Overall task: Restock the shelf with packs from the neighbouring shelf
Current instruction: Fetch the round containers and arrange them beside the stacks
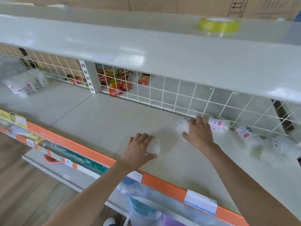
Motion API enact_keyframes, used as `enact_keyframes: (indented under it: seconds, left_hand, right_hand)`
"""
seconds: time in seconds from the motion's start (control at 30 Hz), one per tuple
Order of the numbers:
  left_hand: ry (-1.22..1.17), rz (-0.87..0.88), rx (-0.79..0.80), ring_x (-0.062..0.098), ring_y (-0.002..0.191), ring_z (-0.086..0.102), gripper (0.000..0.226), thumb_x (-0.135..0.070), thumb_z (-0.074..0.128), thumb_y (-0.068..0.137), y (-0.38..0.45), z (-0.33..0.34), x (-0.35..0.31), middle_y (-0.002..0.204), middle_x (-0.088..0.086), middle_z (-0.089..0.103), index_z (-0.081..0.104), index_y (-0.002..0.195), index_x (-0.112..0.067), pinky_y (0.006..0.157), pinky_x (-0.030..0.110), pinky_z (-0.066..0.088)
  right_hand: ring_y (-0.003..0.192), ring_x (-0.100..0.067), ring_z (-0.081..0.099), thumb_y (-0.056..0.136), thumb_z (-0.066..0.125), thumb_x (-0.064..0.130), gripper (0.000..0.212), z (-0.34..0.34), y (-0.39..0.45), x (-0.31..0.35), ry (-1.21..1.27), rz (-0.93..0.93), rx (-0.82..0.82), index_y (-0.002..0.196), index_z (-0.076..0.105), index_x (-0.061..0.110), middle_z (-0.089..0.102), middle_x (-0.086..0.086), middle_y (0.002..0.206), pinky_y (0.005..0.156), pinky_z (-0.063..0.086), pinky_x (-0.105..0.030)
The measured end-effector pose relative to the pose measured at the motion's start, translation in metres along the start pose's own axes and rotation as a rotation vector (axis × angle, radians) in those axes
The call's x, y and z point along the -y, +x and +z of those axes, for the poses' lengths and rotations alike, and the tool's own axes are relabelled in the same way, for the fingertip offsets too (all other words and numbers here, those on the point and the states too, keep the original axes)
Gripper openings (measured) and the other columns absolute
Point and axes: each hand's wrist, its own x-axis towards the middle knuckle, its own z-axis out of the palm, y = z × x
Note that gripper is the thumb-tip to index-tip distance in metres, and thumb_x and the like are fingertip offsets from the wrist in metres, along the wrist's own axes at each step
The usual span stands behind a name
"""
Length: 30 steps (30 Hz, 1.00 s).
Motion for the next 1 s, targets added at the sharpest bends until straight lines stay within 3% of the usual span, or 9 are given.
enact_keyframes:
  seconds: [0.13, 0.3, 0.4, 0.5, 0.7, 0.77, 0.87, 1.0]
  left_hand:
    - [0.004, -0.017, -0.018, 0.024, 0.103, 0.051, 0.062, -0.054, 0.058, 0.07, -0.011, -0.004, 0.011, 0.112, 0.0, 0.058, 0.055, 0.121, -0.02, 0.085, 0.033, 0.036]
    - [-0.009, -0.028, -0.037, 0.023, 0.105, 0.05, 0.062, -0.052, 0.066, 0.07, -0.03, -0.02, 0.043, 0.113, -0.001, 0.057, 0.055, 0.123, -0.021, 0.086, 0.032, 0.034]
    - [0.006, -0.007, -0.127, 0.02, 0.094, 0.052, 0.061, -0.053, 0.062, 0.06, -0.048, -0.04, 0.077, 0.1, -0.002, 0.061, 0.06, 0.111, -0.021, 0.078, 0.031, 0.039]
    - [-0.013, -0.04, -0.222, 0.015, 0.094, 0.042, 0.061, -0.051, 0.066, 0.058, -0.074, -0.069, 0.124, 0.1, -0.001, 0.06, 0.053, 0.111, -0.024, 0.076, 0.034, 0.041]
    - [-0.065, -0.239, -0.233, 0.023, 0.103, 0.046, 0.065, -0.044, 0.077, 0.056, -0.153, -0.116, 0.218, 0.108, -0.001, 0.059, 0.059, 0.114, -0.019, 0.082, 0.039, 0.039]
    - [-0.058, -0.292, -0.229, 0.028, 0.103, 0.05, 0.067, -0.044, 0.077, 0.056, -0.183, -0.129, 0.249, 0.108, 0.001, 0.059, 0.059, 0.115, -0.018, 0.082, 0.039, 0.038]
    - [-0.044, -0.337, -0.259, 0.023, 0.108, 0.045, 0.066, -0.04, 0.083, 0.059, -0.225, -0.151, 0.293, 0.11, 0.001, 0.058, 0.058, 0.116, -0.018, 0.084, 0.03, 0.025]
    - [-0.043, -0.41, -0.25, 0.024, 0.114, 0.044, 0.067, -0.042, 0.081, 0.062, -0.26, -0.176, 0.343, 0.117, -0.001, 0.055, 0.055, 0.12, -0.02, 0.09, 0.035, 0.03]
  right_hand:
    - [0.108, -0.031, 0.046, 0.081, 0.059, 0.028, 0.055, 0.014, -0.037, 0.032, 0.291, -0.006, -0.043, 0.132, 0.04, 0.015, 0.05, -0.012, 0.114, 0.085, 0.04, -0.038]
    - [0.092, -0.035, 0.054, 0.07, 0.068, 0.018, 0.055, 0.021, -0.072, 0.1, 0.503, -0.123, -0.074, 0.118, 0.041, 0.022, 0.054, -0.014, 0.097, 0.076, 0.046, -0.039]
    - [0.102, -0.031, 0.05, 0.072, 0.065, 0.022, 0.047, 0.017, -0.07, 0.142, 0.578, -0.097, -0.015, 0.114, 0.045, 0.015, 0.053, -0.011, 0.105, 0.081, 0.044, -0.038]
    - [0.109, -0.027, 0.046, 0.073, 0.061, 0.022, 0.047, 0.003, -0.059, 0.196, 0.684, -0.142, -0.031, 0.117, 0.046, 0.016, 0.054, -0.006, 0.113, 0.085, 0.042, -0.037]
    - [0.094, -0.033, 0.05, 0.065, 0.063, 0.014, 0.051, -0.012, -0.071, 0.328, 0.713, -0.313, -0.105, 0.107, 0.037, 0.028, 0.051, -0.01, 0.101, 0.075, 0.039, -0.033]
    - [0.089, -0.037, 0.052, 0.06, 0.064, 0.008, 0.051, -0.005, -0.075, 0.371, 0.713, -0.344, -0.124, 0.104, 0.042, 0.021, 0.05, -0.013, 0.097, 0.074, 0.041, -0.035]
    - [0.093, -0.031, 0.05, 0.064, 0.067, 0.008, 0.047, -0.002, -0.079, 0.431, 0.695, -0.341, -0.098, 0.108, 0.051, 0.008, 0.044, -0.009, 0.103, 0.074, 0.041, -0.033]
    - [0.1, -0.029, 0.048, 0.065, 0.063, 0.011, 0.051, 0.003, -0.086, 0.495, 0.71, -0.416, -0.083, 0.114, 0.051, 0.006, 0.046, -0.008, 0.106, 0.078, 0.042, -0.034]
